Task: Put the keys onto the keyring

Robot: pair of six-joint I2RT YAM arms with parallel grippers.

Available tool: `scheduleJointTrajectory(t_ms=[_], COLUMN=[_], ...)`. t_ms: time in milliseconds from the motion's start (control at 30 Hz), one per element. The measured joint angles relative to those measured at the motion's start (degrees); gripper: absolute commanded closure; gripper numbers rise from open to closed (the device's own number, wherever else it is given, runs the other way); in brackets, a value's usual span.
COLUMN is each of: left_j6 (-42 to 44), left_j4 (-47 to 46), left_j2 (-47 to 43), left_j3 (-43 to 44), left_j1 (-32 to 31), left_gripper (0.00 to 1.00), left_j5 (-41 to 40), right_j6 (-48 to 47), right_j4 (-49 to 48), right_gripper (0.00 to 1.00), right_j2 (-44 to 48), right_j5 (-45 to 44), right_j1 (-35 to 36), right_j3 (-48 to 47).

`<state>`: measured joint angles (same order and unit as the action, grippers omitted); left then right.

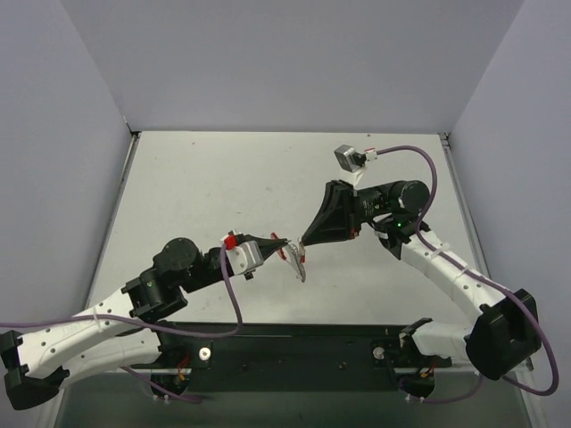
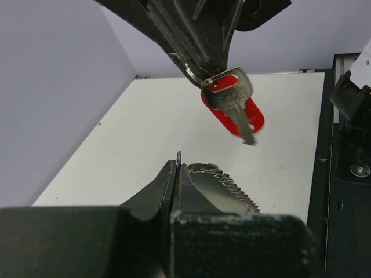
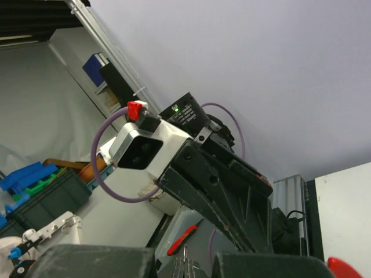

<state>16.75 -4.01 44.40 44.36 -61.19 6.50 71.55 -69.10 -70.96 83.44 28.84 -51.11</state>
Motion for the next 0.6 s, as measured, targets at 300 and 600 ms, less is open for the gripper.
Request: scheduleJointTrajectory(t_ms=[300, 600], left_j6=[0.4, -0.3], left_j4=[0.9, 2.2], left_j2=[-1.2, -1.1], left_j3=[0.0, 1.9], left_j1=[0.0, 0.0], left_gripper=[1.00, 1.00], left_j5=[-1.8, -3.4], right_j6=[3.3, 3.7], right_j4=[-1.9, -2.1], right_gripper=[1.00, 1.00], right_j2=[1.2, 4.5], right_j5=[1.1, 1.3], right_j1=[0.1, -3.8], right_j3=[0.0, 0.0])
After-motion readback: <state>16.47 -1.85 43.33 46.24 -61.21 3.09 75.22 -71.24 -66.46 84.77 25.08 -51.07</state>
